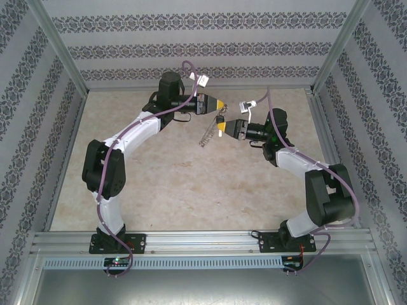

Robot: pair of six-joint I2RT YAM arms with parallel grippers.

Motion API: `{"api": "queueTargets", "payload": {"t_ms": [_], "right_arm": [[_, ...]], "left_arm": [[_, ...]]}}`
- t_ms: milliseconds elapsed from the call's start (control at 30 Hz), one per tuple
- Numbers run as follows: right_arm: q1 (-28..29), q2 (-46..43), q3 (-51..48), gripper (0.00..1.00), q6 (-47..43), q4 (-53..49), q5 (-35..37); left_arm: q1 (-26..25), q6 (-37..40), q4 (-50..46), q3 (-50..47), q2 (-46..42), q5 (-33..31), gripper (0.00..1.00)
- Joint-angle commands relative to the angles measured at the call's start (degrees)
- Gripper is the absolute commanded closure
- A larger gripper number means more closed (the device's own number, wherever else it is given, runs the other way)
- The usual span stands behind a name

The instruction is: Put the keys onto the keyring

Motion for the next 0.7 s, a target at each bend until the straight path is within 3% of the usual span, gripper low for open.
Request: {"api": "queueTargets", "payload": {"t_ms": [0, 100, 267, 500, 667], "right_arm": [[-0.28, -0.49, 0.27, 0.71, -1.57, 0.79, -2.24], [-2.80, -3.58, -2.73, 0.58, -0.98, 1.16, -2.59], [-7.75, -11.14, -5.24, 0.58, -0.48, -0.72, -3.55], [-11.48, -12.49, -1.39, 0.63, -0.41, -2.43, 0.98], [-10.50, -6.72, 1.92, 0.76, 1.21, 3.26, 4.55]], "left_arm": [[0.08, -1.06, 5.77, -0.42, -2.95, -0.75, 1.00], [0.04, -0.90, 5.83, -0.46, -3.12, -0.37, 1.00], [0.10, -1.11, 6.39, -0.46, -3.31, 0.40, 1.00], [-0.05, -1.19, 7.12, -0.80, -3.89, 1.51, 1.00], [-0.08, -1.48, 7.49, -0.81, -4.11, 2.02, 1.00]]}}
